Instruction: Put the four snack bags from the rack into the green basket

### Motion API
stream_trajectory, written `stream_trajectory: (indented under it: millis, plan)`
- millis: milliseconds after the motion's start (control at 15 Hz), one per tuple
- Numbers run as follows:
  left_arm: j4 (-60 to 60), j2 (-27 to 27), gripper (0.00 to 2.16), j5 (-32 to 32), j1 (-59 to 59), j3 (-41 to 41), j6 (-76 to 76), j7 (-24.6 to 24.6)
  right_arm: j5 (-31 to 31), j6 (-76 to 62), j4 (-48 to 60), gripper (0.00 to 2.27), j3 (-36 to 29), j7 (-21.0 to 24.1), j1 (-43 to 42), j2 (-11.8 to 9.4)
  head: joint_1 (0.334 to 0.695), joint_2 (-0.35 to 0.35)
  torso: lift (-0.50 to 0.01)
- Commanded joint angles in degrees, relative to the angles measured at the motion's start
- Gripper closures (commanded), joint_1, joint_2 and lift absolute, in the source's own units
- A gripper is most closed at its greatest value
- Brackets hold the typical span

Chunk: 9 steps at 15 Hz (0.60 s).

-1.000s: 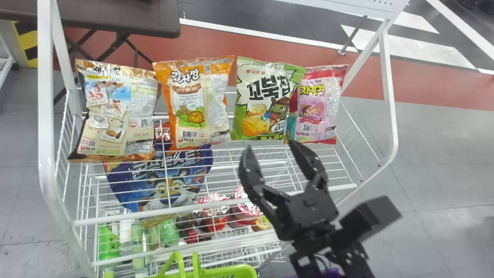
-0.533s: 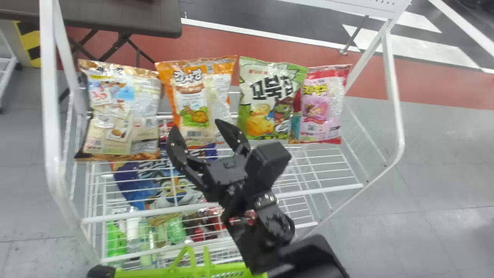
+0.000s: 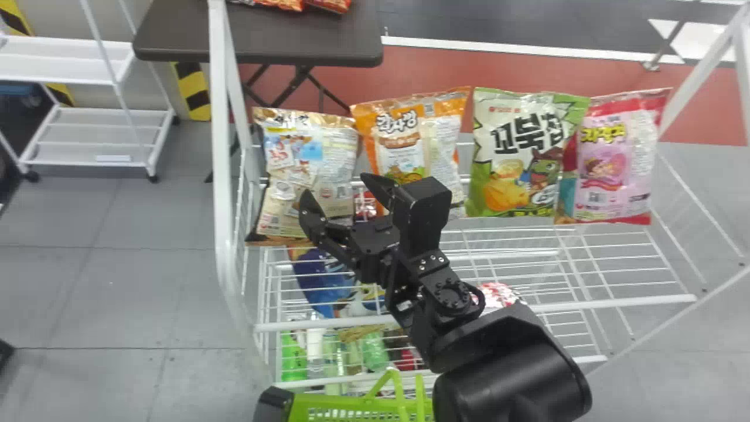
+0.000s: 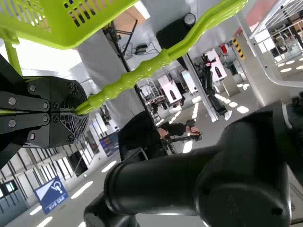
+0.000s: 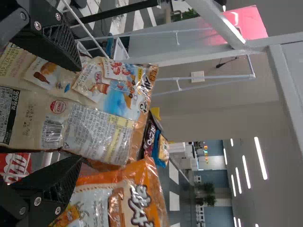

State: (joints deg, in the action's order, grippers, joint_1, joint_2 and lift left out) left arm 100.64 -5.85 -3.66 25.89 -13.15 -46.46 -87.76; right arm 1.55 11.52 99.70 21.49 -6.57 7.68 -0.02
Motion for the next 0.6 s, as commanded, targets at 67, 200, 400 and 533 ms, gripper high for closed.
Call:
stream_trajectory:
  millis: [67, 200, 400, 533]
  plan:
    - [-1.06, -0.66, 2.13, -0.83, -0.22, 0.23, 1.33, -0.13, 0.83, -1.89, -6.18, 0.18, 0.83, -2.57, -4.08, 0.07, 0.695, -0.02, -0.006]
    - [-2.38, -1.19, 2.13, -1.79, -0.66, 0.41, 2.73, -0.48, 0.12, -2.24, -10.23, 0.51, 1.45, -4.5, -6.98, 0.07, 0.695, 0.004, -0.006]
    - [-2.73, -2.06, 2.13, -3.11, -0.84, 1.64, 4.49, -0.92, -0.49, -10.67, -13.74, 1.86, 1.8, -8.72, -8.12, 0.07, 0.695, 0.033, -0.006]
    - [-3.35, -2.33, 2.13, -3.38, -1.28, 1.81, 4.84, -0.92, -0.67, -12.78, -13.3, 1.93, 2.24, -10.21, -6.98, 0.07, 0.695, 0.072, -0.006]
